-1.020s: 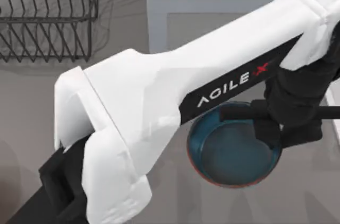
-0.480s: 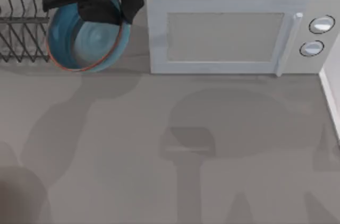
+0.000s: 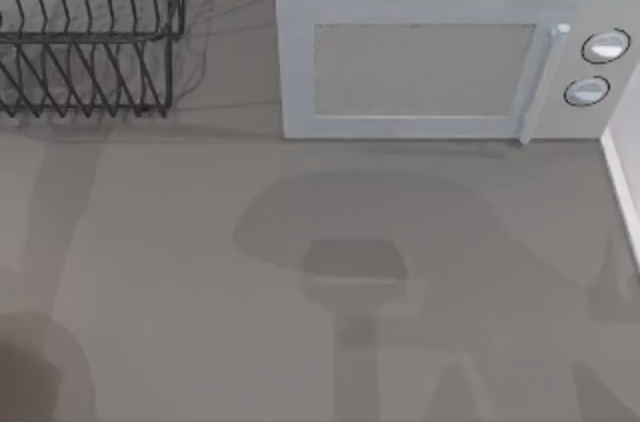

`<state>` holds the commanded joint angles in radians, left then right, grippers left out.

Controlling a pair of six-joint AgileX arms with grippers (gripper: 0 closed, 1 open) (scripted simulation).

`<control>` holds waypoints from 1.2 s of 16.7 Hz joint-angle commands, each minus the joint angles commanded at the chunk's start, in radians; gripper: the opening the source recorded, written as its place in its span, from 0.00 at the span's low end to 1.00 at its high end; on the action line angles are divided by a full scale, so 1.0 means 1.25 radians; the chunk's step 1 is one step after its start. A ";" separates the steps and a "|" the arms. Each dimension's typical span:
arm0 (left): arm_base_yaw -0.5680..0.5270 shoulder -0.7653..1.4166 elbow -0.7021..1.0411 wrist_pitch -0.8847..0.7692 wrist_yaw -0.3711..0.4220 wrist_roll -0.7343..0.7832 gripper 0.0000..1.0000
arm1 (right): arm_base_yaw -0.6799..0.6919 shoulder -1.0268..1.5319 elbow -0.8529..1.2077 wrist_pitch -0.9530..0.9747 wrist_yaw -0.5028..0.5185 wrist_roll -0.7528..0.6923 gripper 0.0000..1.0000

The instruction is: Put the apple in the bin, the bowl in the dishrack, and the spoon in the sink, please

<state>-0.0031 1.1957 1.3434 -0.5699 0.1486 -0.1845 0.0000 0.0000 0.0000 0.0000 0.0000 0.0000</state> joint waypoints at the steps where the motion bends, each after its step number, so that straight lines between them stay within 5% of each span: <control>1: 0.032 -0.053 -0.043 0.060 0.010 0.032 0.00 | 0.000 0.000 0.000 0.000 0.000 0.000 1.00; 6: 0.135 -0.227 -0.172 0.255 0.043 0.144 0.00 | 0.000 0.000 0.000 0.000 0.000 0.000 1.00; 13: 0.144 -0.241 -0.181 0.275 0.045 0.158 0.00 | 0.000 0.000 0.000 0.000 0.000 0.000 1.00; 20: 0.118 -0.018 -0.207 0.507 0.023 0.158 0.00 | 0.000 0.000 0.000 0.000 0.000 0.000 1.00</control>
<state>0.1446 1.1731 1.0844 0.0643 0.1773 0.0132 0.0000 0.0000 0.0000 0.0000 0.0000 0.0000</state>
